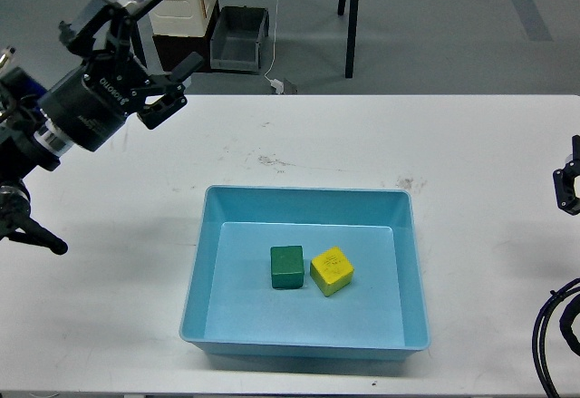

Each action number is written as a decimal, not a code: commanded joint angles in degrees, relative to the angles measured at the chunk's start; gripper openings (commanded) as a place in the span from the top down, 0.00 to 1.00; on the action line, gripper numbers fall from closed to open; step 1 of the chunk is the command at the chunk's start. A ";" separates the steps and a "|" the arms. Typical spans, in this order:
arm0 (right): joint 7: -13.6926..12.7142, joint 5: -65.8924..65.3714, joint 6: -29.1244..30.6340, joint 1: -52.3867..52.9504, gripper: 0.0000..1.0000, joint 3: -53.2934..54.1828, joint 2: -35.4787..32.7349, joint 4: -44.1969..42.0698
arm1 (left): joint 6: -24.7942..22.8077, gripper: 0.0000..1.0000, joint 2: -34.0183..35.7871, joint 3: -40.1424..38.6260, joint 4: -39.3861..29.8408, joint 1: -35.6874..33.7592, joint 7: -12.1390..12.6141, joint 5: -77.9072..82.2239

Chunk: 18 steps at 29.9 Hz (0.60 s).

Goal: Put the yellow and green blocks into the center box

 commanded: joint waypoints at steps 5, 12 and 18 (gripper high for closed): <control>-6.48 23.45 6.29 0.09 0.00 0.75 0.55 -0.33 | 0.83 0.00 -0.75 -3.88 -2.54 13.68 0.00 -29.50; -12.63 37.17 11.66 -1.05 0.00 1.02 1.86 -0.42 | 0.57 0.00 -1.18 -3.70 -4.82 20.98 0.00 -50.26; -14.39 40.96 12.36 -3.77 0.00 1.02 2.57 -0.24 | 0.65 0.00 -5.75 -3.79 -6.93 23.71 0.00 -59.68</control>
